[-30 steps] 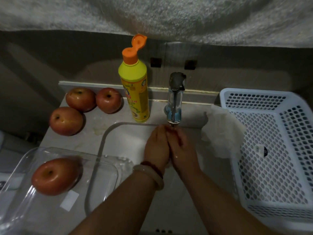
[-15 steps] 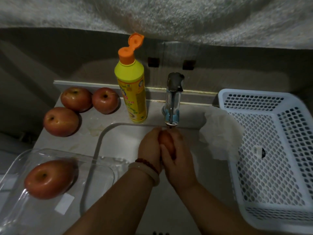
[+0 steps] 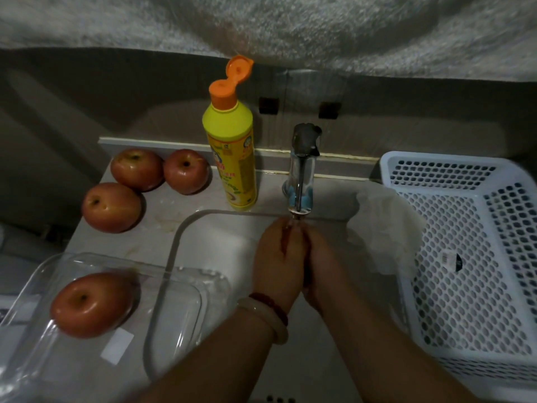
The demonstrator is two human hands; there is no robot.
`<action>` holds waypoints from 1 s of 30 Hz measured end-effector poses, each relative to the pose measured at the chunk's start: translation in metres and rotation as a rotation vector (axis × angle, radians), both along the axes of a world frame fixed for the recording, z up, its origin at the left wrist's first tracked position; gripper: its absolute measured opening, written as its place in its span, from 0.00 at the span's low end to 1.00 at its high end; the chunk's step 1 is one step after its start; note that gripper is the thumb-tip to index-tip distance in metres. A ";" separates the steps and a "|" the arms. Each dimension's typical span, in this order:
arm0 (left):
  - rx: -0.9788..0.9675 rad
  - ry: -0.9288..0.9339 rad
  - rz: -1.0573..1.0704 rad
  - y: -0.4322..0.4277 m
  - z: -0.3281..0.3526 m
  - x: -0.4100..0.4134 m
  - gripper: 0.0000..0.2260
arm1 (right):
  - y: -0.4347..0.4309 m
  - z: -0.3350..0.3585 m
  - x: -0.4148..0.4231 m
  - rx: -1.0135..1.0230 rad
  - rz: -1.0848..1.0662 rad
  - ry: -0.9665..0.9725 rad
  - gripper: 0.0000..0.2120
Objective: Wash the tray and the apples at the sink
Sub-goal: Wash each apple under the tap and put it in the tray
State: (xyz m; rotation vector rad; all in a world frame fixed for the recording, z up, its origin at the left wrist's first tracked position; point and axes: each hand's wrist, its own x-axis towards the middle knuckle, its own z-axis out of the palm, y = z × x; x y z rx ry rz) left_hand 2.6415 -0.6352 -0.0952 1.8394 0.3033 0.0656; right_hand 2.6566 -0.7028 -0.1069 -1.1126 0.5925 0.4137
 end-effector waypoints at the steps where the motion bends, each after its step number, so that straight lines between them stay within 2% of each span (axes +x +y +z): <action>1: -0.062 0.076 0.018 0.002 0.000 0.004 0.08 | 0.003 -0.002 -0.003 -0.229 0.010 -0.163 0.11; 3: -0.293 0.300 0.014 0.009 0.000 0.011 0.09 | 0.002 -0.006 -0.012 -0.691 0.072 -0.633 0.12; 5: -0.714 0.511 -0.016 0.020 0.004 0.014 0.10 | -0.005 -0.017 -0.017 -0.947 0.215 -0.977 0.16; 7: -0.881 0.572 0.057 0.026 -0.003 0.018 0.11 | -0.009 -0.026 -0.018 -1.011 0.306 -1.071 0.17; 8: -0.791 0.504 0.068 0.025 -0.007 0.017 0.10 | -0.008 -0.027 -0.019 -0.995 0.312 -1.060 0.17; 10: -0.446 0.315 0.122 0.019 -0.005 0.015 0.07 | 0.000 -0.023 -0.020 -0.865 0.222 -0.956 0.16; 12: -0.147 0.131 0.081 0.013 -0.007 0.008 0.08 | 0.012 -0.007 -0.017 -0.604 0.012 -0.625 0.12; 14: -0.074 0.051 0.085 0.009 -0.001 0.001 0.09 | 0.014 0.006 -0.008 -0.198 -0.145 -0.199 0.11; 16: 0.102 -0.105 0.028 0.008 0.001 -0.005 0.06 | 0.005 0.013 0.002 0.174 -0.155 0.115 0.10; 18: 0.194 -0.202 -0.022 0.009 0.000 -0.005 0.05 | 0.001 0.020 0.005 0.332 -0.110 0.210 0.11; 19: 0.181 -0.192 -0.010 0.008 0.000 -0.004 0.06 | 0.002 0.017 0.006 0.318 -0.091 0.206 0.12; 20: 0.150 -0.152 0.007 0.008 0.001 -0.002 0.07 | 0.006 0.012 0.005 0.215 -0.061 0.149 0.11; 21: 0.078 -0.036 0.027 0.008 0.004 0.000 0.08 | 0.009 0.008 0.004 0.007 -0.026 0.031 0.10; 22: -0.034 0.110 0.045 0.009 0.006 0.002 0.08 | 0.010 0.006 0.002 -0.297 0.018 -0.158 0.09; 23: -0.238 0.270 0.057 0.010 0.010 0.005 0.09 | 0.010 0.002 -0.002 -0.612 0.065 -0.404 0.08; 24: -0.493 0.409 0.065 0.013 0.012 0.007 0.10 | 0.007 -0.005 -0.005 -0.839 0.108 -0.662 0.09; 25: -0.712 0.510 0.089 0.017 0.012 0.009 0.11 | 0.004 -0.013 -0.008 -0.946 0.169 -0.859 0.12; 26: -0.842 0.561 0.143 0.019 0.012 0.011 0.12 | 0.001 -0.020 -0.010 -0.994 0.233 -0.969 0.16; 27: -0.847 0.541 0.160 0.020 0.009 0.013 0.11 | -0.002 -0.026 -0.011 -1.019 0.263 -1.021 0.18; 28: -0.714 0.471 0.121 0.020 0.009 0.015 0.09 | -0.001 -0.029 -0.012 -1.019 0.272 -1.017 0.19; 30: -0.355 0.280 0.104 0.014 0.001 0.012 0.09 | 0.007 -0.019 -0.014 -0.886 0.175 -0.865 0.17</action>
